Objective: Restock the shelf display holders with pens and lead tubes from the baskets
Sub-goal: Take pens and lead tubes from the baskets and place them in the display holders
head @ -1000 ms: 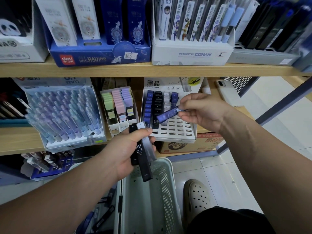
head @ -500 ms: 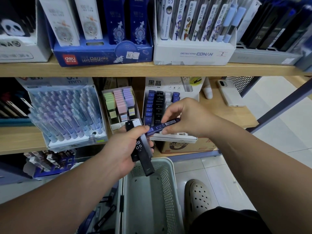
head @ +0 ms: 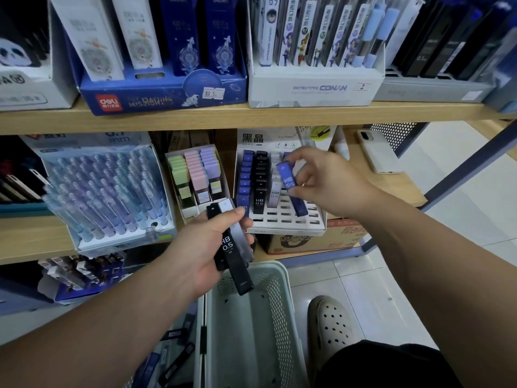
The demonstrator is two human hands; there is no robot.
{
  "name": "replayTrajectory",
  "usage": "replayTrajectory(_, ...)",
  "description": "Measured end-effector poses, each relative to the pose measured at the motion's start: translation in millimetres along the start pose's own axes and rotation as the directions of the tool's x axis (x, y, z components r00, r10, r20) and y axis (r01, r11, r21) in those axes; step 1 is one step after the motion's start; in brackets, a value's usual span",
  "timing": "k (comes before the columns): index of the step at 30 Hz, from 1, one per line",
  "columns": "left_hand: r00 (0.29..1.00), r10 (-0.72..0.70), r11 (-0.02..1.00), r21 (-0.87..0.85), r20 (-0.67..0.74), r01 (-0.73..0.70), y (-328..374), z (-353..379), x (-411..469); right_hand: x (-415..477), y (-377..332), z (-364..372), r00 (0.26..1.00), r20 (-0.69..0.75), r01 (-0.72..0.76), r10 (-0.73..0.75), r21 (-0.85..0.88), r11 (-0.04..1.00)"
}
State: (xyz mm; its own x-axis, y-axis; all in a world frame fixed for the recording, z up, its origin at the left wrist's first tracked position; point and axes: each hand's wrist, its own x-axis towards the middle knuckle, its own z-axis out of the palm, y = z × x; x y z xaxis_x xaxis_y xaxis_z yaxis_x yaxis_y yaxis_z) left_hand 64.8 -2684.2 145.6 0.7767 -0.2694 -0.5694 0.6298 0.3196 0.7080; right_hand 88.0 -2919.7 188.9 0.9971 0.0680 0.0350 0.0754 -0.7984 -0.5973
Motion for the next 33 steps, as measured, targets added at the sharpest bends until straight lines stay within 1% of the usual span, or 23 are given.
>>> replayTrajectory(2, 1.0, -0.001, 1.0, 0.002, -0.001, 0.001, 0.2, -0.5, -0.7, 0.9, 10.7, -4.2, 0.992, -0.105, -0.049, 0.063, 0.129, 0.99)
replayTrajectory(4, 1.0, -0.002, 1.0, 0.002, 0.002, 0.002, 0.0, -0.7, -1.4, 4.1, 19.7, -3.8, 0.973, -0.198, -0.085, 0.121, 0.18, 0.98)
replayTrajectory(6, 1.0, -0.006, 1.0, 0.005, 0.002, 0.006, -0.2, -0.4, -1.8, 8.5, 26.3, -0.2, 0.95, -0.278, -0.1, 0.142, 0.158, 0.982)
replayTrajectory(9, 1.0, -0.009, 1.0, 0.013, -0.002, 0.009, -0.5, -0.6, -1.6, 14.5, 31.4, 7.4, 0.927, -0.362, -0.053, 0.096, 0.126, 0.991)
replayTrajectory(11, 1.0, -0.009, 1.0, 0.022, -0.005, 0.009, -0.9, -1.6, -0.7, 18.5, 33.7, 13.4, 0.918, -0.389, -0.035, 0.075, 0.109, 0.993)
replayTrajectory(16, 1.0, -0.004, 0.999, 0.038, 0.003, 0.004, -2.4, -4.1, 2.1, 26.9, 39.6, 27.6, 0.939, -0.322, -0.077, 0.116, 0.13, 0.988)
replayTrajectory(19, 1.0, -0.007, 0.999, 0.038, 0.01, 0.006, -3.0, -5.2, 2.3, 28.0, 42.6, 31.2, 0.942, -0.325, -0.085, 0.082, 0.004, 0.996)
replayTrajectory(21, 1.0, -0.009, 0.999, 0.038, 0.013, 0.009, -2.8, -5.2, 2.0, 28.4, 43.4, 33.4, 0.952, -0.302, -0.084, 0.055, -0.085, 0.993)
replayTrajectory(24, 1.0, -0.008, 0.999, 0.046, 0.018, 0.007, -2.2, -5.1, 1.8, 30.3, 43.2, 30.2, 0.956, -0.289, -0.094, 0.047, -0.151, 0.984)
replayTrajectory(28, 1.0, -0.004, 0.999, 0.052, 0.016, 0.003, -1.9, -5.9, 2.3, 29.9, 42.8, 26.5, 0.96, -0.273, -0.105, 0.056, -0.168, 0.98)
replayTrajectory(33, 1.0, -0.001, 0.999, 0.042, 0.014, 0.001, -3.6, -4.0, 2.4, 26.9, 38.5, 29.7, 0.971, -0.238, -0.081, 0.041, -0.163, 0.983)
